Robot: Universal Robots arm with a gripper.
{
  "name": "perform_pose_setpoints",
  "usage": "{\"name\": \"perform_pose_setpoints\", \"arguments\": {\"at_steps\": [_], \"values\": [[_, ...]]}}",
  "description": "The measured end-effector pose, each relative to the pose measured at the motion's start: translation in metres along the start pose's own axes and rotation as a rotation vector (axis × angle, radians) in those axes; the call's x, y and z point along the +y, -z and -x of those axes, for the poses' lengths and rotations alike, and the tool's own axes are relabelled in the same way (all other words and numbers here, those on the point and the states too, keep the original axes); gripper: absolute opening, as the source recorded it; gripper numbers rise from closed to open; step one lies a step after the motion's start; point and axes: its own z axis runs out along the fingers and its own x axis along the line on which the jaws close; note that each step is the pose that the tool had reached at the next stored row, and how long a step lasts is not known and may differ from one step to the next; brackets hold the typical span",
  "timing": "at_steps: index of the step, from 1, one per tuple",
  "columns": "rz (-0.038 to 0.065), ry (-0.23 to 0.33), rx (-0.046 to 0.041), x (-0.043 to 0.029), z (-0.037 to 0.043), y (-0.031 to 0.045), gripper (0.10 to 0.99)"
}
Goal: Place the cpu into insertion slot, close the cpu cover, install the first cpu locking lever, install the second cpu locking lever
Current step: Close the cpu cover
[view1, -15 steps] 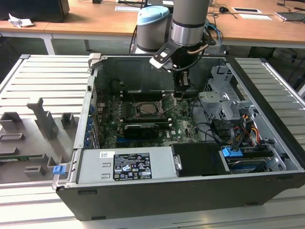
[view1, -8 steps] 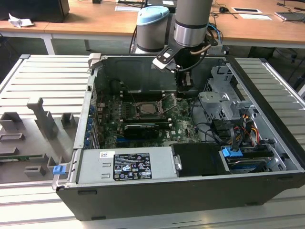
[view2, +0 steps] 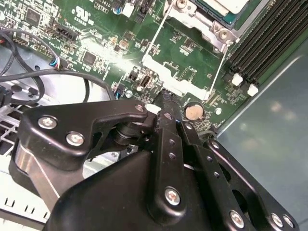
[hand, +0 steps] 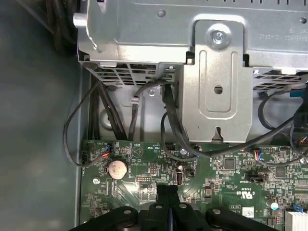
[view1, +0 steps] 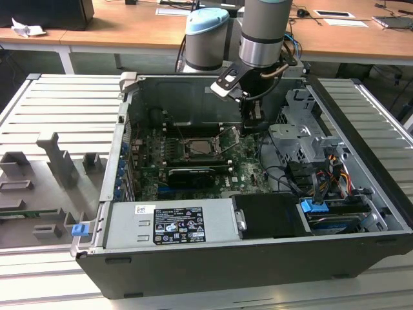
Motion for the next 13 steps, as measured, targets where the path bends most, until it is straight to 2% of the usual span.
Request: {"name": "perform_pose_setpoints", "arguments": {"at_steps": [1,4,13], "values": [[0.000,0.000,-0.0003,-0.0016,0.0000,0.0001,0.106],[0.000,0.000,-0.0001,-0.0128,-0.0003,0.0005,0.106],[0.000,0.000,0.0000,-0.0218,-0.0006,0.0008,0.106]]}}
